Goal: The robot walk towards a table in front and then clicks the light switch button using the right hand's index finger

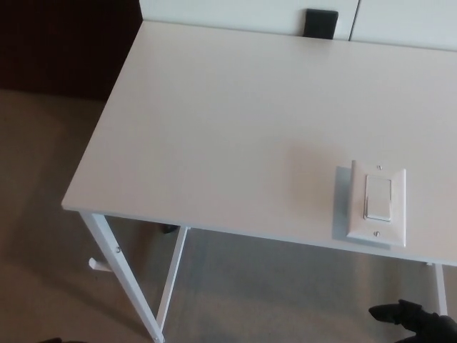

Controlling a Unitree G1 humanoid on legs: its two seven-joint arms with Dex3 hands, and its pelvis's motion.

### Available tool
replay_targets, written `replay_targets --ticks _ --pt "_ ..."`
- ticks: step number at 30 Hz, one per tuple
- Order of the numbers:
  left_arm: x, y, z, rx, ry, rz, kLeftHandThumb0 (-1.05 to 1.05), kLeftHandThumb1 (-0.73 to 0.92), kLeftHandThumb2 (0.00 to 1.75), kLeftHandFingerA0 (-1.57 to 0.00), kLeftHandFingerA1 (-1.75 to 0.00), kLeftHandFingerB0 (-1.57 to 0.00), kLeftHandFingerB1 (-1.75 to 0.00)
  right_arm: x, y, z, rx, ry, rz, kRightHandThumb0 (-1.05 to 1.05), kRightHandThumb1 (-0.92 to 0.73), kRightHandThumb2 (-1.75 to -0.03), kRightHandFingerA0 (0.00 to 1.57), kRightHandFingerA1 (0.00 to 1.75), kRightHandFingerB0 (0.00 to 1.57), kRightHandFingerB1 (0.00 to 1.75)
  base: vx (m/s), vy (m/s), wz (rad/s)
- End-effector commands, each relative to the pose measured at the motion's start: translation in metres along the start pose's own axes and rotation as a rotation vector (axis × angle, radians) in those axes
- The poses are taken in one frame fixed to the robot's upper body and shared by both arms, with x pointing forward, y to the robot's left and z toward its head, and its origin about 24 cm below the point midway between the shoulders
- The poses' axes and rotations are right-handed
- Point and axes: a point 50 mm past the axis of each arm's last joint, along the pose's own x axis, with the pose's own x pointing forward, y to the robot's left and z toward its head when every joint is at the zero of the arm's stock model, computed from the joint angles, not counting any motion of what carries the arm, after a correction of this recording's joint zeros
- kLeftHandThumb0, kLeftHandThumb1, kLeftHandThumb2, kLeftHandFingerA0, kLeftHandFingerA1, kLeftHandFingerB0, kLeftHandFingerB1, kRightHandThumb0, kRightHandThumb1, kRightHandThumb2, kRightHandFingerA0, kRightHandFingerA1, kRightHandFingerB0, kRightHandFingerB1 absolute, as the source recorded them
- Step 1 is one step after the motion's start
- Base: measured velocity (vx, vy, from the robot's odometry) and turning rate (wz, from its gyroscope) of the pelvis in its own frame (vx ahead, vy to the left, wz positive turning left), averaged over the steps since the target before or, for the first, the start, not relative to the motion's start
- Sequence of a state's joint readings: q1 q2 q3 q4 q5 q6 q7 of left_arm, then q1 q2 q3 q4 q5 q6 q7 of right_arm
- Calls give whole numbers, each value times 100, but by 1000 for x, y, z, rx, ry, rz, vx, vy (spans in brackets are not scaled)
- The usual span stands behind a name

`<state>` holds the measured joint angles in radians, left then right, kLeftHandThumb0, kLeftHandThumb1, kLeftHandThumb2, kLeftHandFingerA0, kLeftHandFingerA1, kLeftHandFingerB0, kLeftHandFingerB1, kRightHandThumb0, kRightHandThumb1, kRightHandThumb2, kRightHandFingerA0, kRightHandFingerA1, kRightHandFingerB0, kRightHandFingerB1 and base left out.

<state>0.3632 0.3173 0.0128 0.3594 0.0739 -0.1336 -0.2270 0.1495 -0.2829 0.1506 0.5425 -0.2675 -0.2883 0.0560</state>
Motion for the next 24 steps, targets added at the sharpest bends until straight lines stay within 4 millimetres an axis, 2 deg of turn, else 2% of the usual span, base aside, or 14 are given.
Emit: replay_targets --ticks 1,16,24 --pt "-1 4 1 7 -8 8 -29 47 54 -65 -43 -57 -38 -1 -4 -3 -10 16 -6 -33 -70 -60 62 56 41 43 0 0 0" --pt "-1 5 1 26 -10 6 -29 47 54 -64 -43 -56 -38 -2 -3 -2 -26 20 12 -32 -71 -60 58 54 40 42 -46 -35 3" --pt "-1 5 2 31 -9 14 -29 47 54 -65 -43 -57 -38 -1 -3 -2 -33 22 23 -33 -71 -61 62 54 40 42 -79 -283 13"
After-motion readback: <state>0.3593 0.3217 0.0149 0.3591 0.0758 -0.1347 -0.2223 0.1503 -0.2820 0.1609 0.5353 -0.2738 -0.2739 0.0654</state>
